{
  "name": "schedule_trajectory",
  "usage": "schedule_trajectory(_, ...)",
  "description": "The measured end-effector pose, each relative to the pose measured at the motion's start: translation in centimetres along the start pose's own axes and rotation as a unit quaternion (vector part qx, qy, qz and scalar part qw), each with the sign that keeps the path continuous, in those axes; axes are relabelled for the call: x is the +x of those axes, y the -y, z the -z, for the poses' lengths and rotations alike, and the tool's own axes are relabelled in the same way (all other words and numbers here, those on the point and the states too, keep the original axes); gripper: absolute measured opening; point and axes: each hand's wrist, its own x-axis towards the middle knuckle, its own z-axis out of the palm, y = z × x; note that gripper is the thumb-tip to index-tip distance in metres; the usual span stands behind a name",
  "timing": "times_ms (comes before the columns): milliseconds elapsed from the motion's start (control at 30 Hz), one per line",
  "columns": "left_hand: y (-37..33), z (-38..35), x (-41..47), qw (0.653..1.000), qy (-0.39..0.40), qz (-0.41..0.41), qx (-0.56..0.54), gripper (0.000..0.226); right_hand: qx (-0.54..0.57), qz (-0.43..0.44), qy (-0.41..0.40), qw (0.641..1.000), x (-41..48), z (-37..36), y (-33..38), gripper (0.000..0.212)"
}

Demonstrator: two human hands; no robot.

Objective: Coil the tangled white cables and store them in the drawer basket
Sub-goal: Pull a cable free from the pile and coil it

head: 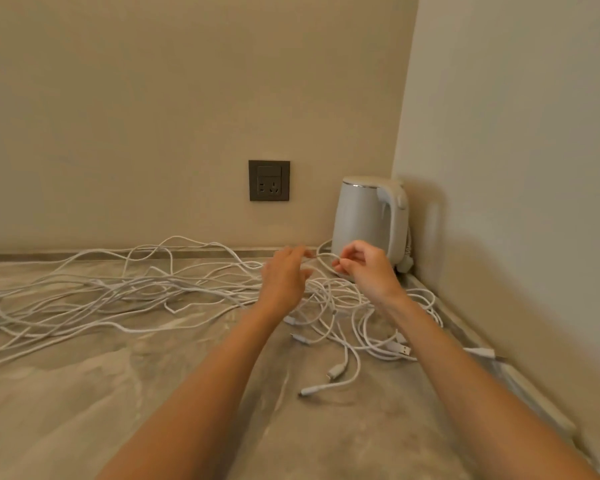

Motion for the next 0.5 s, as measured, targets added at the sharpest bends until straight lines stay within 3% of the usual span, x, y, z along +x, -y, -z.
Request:
schedule_trajectory(133,-0.1,2.1,2.0,0.992,0.001,0.019,-0.129,0.006,0.127,-0.022,0.056,0.99,1.2,0.3,1.0,0.027)
schedule_trajectory(267,0.1,4.5,3.0,0.973,-0.053,0.002,-0.225,0.008,0.246,-0.078,0.106,0.96,2.9,-0.2,1.8,0.027)
schedule_trajectory(400,0.4,5.8,3.4,0.972,-0.1,-0.011,-0.214,0.006,0.178,-0.164,0.173,0.955,4.2,-1.8,2.5,0.067)
schedule_trajectory(500,1.0,6.3,4.5,0.979,-0.082,-0.046,-0.182,0.008,0.236,-0.211,0.194,0.929,5.8,-3.3,3.3,0.073)
